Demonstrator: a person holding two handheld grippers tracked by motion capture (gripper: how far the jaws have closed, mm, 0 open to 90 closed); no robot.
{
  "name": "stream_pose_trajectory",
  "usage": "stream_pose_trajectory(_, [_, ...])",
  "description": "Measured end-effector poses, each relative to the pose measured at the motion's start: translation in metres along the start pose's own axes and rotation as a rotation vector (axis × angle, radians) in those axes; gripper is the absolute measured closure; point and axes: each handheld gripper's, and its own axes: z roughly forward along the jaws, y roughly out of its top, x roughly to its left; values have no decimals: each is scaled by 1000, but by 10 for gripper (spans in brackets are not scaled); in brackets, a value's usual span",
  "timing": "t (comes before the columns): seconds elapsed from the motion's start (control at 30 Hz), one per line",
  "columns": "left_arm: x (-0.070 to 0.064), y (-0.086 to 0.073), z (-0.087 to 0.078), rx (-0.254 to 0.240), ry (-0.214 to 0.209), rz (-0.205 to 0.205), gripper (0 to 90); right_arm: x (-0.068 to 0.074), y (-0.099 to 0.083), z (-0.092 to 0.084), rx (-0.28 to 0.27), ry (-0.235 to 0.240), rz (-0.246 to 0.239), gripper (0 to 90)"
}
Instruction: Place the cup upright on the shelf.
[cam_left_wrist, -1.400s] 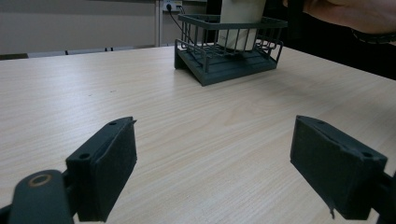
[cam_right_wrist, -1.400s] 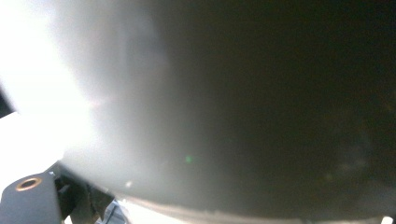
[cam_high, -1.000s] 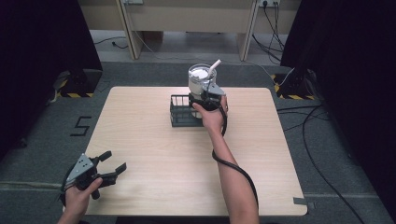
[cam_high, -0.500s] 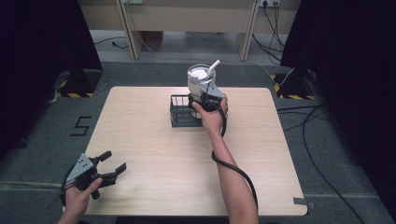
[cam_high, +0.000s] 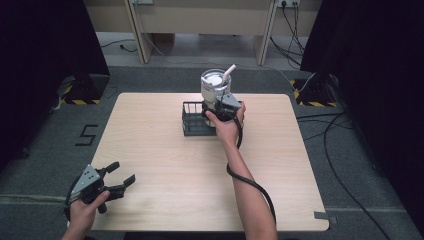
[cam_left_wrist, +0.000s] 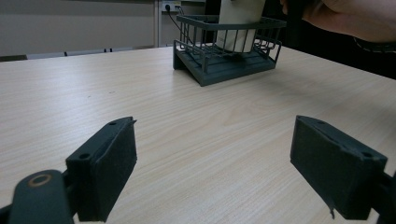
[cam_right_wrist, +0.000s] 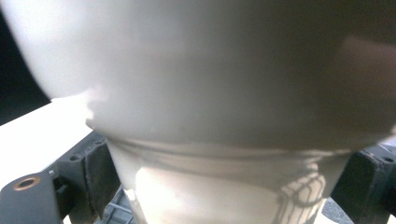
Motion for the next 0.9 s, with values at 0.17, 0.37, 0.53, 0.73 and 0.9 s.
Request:
stream_pose_trajectory(0.17, [0, 0, 0, 0, 0, 0, 141, 1, 0, -2, 1, -8, -1, 100])
stream_pose_trajectory(0.37, [0, 0, 0, 2, 0, 1, 141, 2, 0, -3, -1, -16, 2, 100])
stream_pose_trajectory(0.53, [0, 0, 1, 1, 0, -1, 141, 2, 0, -5, 2, -18, 5, 99])
stream_pose_trajectory(0.73, [0, 0, 1, 2, -1, 1, 141, 2, 1, -9, 2, -16, 5, 96])
stream_pose_trajectory(0.9, [0, 0, 1, 2, -1, 1, 141, 2, 2, -13, 2, -13, 7, 101])
